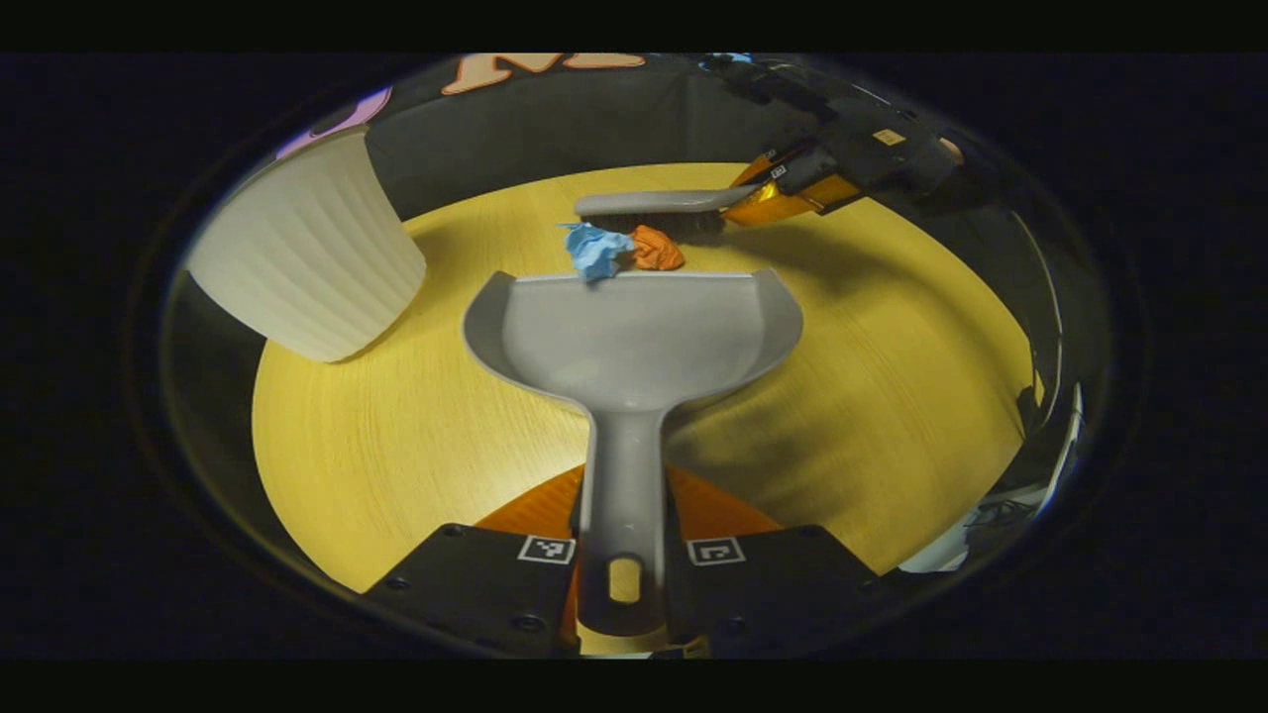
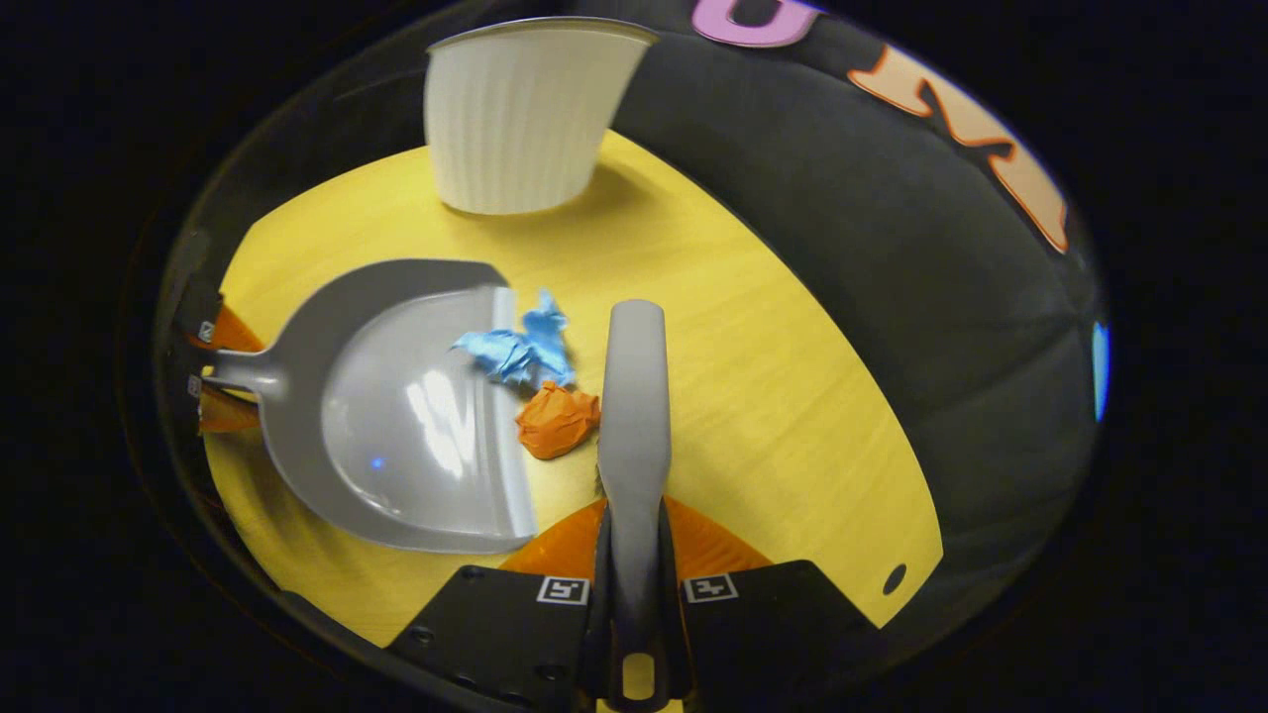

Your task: Pick up the small broom and dustpan from the desktop, sweep the trash into the dustpan with the broom, and then empty the trash into the garbage bin.

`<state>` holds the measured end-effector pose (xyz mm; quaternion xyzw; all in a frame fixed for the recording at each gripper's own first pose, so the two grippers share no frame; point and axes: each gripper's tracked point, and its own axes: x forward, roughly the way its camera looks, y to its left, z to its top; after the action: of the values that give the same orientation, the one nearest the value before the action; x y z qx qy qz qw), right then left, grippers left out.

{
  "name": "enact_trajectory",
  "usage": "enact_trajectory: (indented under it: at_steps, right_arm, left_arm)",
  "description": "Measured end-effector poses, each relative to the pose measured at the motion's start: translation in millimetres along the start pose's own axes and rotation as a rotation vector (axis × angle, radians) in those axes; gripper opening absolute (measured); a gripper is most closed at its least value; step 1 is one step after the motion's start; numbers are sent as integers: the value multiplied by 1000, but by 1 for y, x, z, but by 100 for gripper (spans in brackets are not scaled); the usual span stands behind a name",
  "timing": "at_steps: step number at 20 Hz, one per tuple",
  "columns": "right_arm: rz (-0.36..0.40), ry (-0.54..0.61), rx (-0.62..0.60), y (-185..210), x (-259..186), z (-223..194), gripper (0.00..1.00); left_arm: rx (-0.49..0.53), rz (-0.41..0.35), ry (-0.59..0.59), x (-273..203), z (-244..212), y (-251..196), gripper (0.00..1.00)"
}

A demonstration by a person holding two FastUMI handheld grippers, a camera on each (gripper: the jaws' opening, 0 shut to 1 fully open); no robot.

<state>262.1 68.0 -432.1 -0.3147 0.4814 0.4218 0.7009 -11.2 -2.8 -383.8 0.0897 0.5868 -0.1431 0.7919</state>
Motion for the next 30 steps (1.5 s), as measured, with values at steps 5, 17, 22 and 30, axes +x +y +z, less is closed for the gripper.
enact_trajectory:
  at_steps: [5, 17, 22, 30]
  right_arm:
    - [123, -11, -65, -9, -36, 20, 19]
    - [-224, -754, 760, -242, -249, 88, 19]
    - [-297, -787, 887, -243, -278, 26, 19]
    - [-177, -672, 988, -153, -232, -19, 19]
  left_arm:
    - [11, 2, -19, 1, -2, 0, 27]
    - [-97, 78, -386, -29, 41, 1, 28]
    - [-151, 94, -492, -25, 45, -3, 25]
    - [-68, 351, -585, -17, 52, 60, 27]
